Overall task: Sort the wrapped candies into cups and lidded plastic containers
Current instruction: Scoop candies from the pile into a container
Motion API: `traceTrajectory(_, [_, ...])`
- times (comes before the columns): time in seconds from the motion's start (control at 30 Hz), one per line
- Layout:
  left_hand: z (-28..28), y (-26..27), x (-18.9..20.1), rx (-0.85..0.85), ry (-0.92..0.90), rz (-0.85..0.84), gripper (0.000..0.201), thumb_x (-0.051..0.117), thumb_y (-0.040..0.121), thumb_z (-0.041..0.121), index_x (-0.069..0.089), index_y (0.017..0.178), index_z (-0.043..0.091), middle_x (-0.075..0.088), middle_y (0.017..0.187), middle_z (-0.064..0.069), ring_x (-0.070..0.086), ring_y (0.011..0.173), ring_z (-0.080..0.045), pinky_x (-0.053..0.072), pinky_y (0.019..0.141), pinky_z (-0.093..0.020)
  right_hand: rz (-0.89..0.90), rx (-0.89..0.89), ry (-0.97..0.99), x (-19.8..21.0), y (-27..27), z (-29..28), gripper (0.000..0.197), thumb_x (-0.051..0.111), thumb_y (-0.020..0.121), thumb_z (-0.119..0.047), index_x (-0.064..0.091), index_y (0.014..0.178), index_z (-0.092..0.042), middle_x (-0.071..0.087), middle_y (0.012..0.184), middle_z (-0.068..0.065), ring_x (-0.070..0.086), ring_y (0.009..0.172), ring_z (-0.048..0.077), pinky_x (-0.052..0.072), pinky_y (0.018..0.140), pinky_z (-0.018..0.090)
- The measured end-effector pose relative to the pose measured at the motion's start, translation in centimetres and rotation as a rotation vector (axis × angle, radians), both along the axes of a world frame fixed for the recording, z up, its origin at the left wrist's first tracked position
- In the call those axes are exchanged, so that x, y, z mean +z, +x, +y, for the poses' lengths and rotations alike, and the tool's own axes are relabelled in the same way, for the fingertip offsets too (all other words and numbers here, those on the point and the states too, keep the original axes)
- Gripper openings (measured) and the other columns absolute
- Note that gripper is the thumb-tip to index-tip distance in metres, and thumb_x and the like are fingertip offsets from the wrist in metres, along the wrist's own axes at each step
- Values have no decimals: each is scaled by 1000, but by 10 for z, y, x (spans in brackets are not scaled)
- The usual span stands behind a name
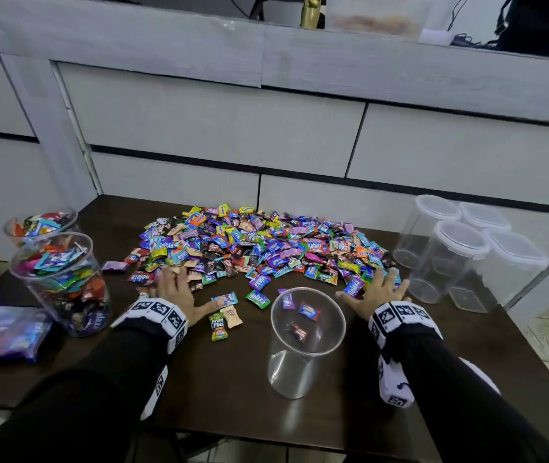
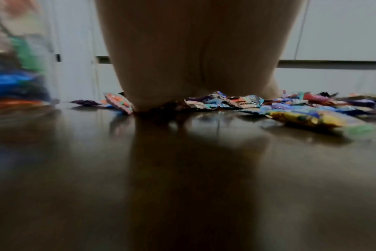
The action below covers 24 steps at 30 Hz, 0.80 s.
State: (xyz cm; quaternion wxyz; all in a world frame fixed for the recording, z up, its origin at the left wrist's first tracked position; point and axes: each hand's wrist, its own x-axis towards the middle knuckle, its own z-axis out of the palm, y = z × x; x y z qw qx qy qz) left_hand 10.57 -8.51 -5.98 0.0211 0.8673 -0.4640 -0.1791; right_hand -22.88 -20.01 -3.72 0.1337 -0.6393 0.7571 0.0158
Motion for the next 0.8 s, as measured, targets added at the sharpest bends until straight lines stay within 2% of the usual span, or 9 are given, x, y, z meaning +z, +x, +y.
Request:
traceTrajectory(0.1, [-15, -7, -3, -64, 52, -19, 117, 48, 77, 81, -6, 155, 13, -18, 160, -18, -17, 148, -34, 6, 120, -54, -1, -5, 2, -4, 1, -18, 115, 50, 71, -80, -4, 152, -20, -11, 159, 10, -8, 144, 41, 8, 114, 57])
traceTrajectory(0.27, [-32, -25, 0, -265, 82, -57, 115, 39, 80, 82, -8, 154, 9, -18, 161, -15, -16, 149, -30, 0, 120, -55, -3, 43, 79, -5, 16, -34, 105, 48, 75, -78, -1, 152, -25, -9, 159, 10, -7, 143, 43, 10, 114, 60])
traceTrajectory(0.47, [-42, -48, 9, -366, 122, -46, 112, 39, 80, 81, -4, 155, 11, -15, 163, -10, -14, 150, -24, -1, 117, -59, -46, 282, 32, -4, 45, -26, 99, 48, 78, -75, 8, 152, -23, -2, 159, 12, 0, 143, 44, 12, 115, 55])
traceTrajectory(0.5, [-42, -47, 13, -404, 114, -73, 112, 38, 80, 83, 1, 156, 10, -9, 164, -10, -8, 151, -25, 1, 119, -56, -75, 324, 25, -3, 49, -23, 99, 51, 78, -73, 11, 151, -21, 0, 159, 13, 4, 143, 43, 15, 115, 53])
traceTrajectory(0.57, [-42, -44, 22, -467, 16, -184, 107, 35, 76, 87, 25, 151, 13, 21, 160, -10, 18, 147, -26, 16, 118, -51, -90, 380, -36, -3, 55, -19, 99, 55, 75, -73, 19, 148, -18, 11, 156, 14, 16, 141, 39, 24, 112, 51])
traceTrajectory(0.63, [-42, -42, 30, -470, -194, -344, 95, 34, 70, 92, 48, 132, 21, 47, 136, -4, 42, 127, -23, 35, 106, -44, -13, 375, -141, -2, 58, -14, 103, 54, 69, -80, 23, 145, -18, 17, 154, 12, 22, 138, 36, 31, 106, 51])
traceTrajectory(0.67, [-43, -42, 32, -452, -283, -397, 92, 36, 67, 93, 51, 124, 23, 49, 127, -2, 45, 119, -22, 38, 101, -41, 16, 354, -169, -1, 59, -13, 106, 51, 66, -84, 22, 145, -20, 16, 155, 10, 21, 138, 35, 31, 105, 53])
traceTrajectory(0.73, [-46, -44, 32, -416, -323, -389, 98, 41, 63, 94, 44, 129, 22, 44, 130, -5, 42, 123, -25, 37, 104, -43, 9, 315, -135, -2, 58, -13, 109, 48, 64, -86, 13, 149, -27, 5, 158, 6, 11, 143, 37, 25, 107, 61])
traceTrajectory(0.8, [-53, -47, 25, -437, -208, -314, 114, 43, 63, 93, 20, 150, 22, 19, 156, -12, 18, 145, -33, 19, 116, -54, -60, 308, -43, -2, 57, -15, 107, 48, 68, -84, 3, 150, -33, -9, 159, 3, -3, 144, 39, 16, 108, 66])
